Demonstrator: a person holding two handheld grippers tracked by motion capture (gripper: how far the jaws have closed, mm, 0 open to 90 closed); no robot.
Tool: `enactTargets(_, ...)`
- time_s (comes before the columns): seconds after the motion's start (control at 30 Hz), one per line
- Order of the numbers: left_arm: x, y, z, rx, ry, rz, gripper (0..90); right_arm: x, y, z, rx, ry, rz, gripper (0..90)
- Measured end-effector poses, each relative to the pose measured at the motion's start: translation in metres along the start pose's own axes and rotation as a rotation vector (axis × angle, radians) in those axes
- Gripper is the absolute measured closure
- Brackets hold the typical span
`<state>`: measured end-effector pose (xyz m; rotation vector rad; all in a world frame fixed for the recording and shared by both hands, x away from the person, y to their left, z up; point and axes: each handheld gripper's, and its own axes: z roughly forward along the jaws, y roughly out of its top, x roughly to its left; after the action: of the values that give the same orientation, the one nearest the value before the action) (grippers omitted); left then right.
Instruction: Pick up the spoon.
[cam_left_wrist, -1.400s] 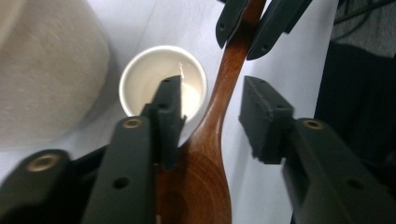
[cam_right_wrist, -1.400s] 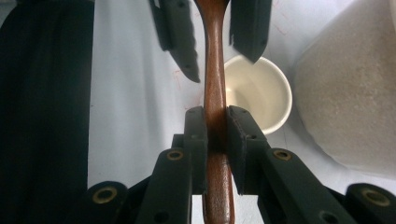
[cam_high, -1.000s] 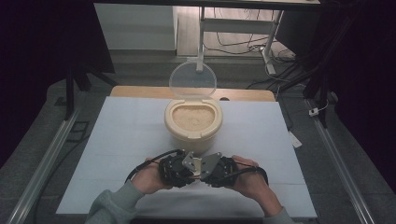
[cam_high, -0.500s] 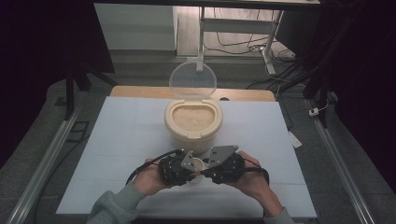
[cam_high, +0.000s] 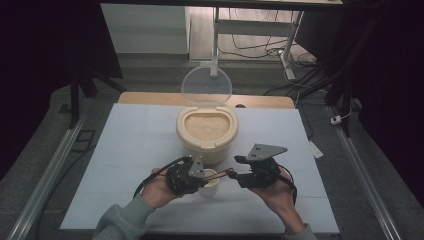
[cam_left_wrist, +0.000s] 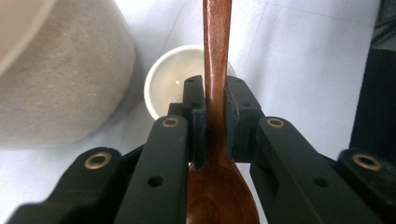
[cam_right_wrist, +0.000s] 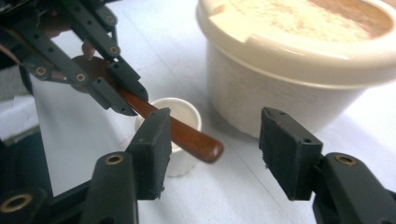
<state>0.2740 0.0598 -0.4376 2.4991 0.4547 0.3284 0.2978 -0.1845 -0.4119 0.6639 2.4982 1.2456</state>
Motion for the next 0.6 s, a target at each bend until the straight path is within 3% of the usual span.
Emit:
enactTargets(0.1,0.000,-0.001,0.000,-0.009,0.017,-0.003,79.1,-0.001,-0.003,-0.001,-0.007,-0.013,0.026,41.3)
enactTargets(0.23,0.001,-0.001,-0.001,-0.015,0.039,-0.006,79.1,-0.004,-0.009,-0.004,-0.041,-0.031,0.124,37.8)
enactTargets(0.5,0.000,-0.001,-0.005,-0.075,0.081,-0.018,79.1,-0.002,-0.015,0.003,-0.064,0.010,0.228,37.6)
enactTargets(0.6,-0.002,0.000,-0.006,-0.093,0.091,-0.013,79.1,0.001,-0.014,0.007,-0.071,0.029,0.233,38.1)
